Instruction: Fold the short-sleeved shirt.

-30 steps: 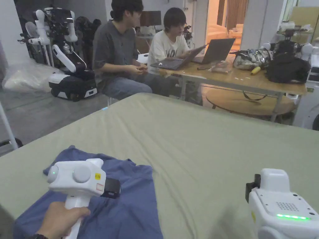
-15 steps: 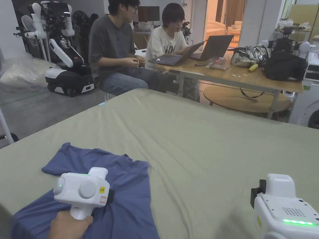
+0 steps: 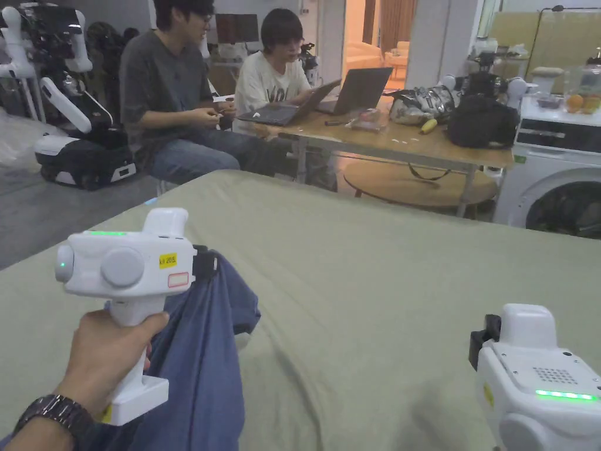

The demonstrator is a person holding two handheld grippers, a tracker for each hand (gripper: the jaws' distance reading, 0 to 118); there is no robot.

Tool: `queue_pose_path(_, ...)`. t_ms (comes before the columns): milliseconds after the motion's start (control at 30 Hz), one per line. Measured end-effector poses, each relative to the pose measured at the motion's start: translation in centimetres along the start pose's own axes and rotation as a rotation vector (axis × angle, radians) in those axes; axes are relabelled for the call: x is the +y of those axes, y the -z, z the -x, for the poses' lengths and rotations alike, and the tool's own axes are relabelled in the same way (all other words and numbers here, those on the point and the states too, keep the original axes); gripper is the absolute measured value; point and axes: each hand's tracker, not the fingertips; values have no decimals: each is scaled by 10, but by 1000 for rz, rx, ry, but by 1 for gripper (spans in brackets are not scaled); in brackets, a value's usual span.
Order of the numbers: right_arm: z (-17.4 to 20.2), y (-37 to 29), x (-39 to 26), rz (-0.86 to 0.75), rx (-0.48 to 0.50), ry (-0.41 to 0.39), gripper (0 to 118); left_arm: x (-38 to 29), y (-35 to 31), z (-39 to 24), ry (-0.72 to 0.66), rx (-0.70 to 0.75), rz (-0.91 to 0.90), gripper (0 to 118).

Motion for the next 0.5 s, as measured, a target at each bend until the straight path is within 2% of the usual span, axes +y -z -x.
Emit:
queue_pose_path(67, -10, -5, 4, -14, -25, 6, 0, 20, -3, -35, 74, -42, -34, 1)
queue_pose_path(233, -41, -19, 12, -31, -70, 36, 0, 54, 6, -123, 109, -213, -87, 1)
queue_pose_path(500, -119, -60, 15, -67, -239, 68, 0, 58, 41, -283, 197, -517, -61, 1)
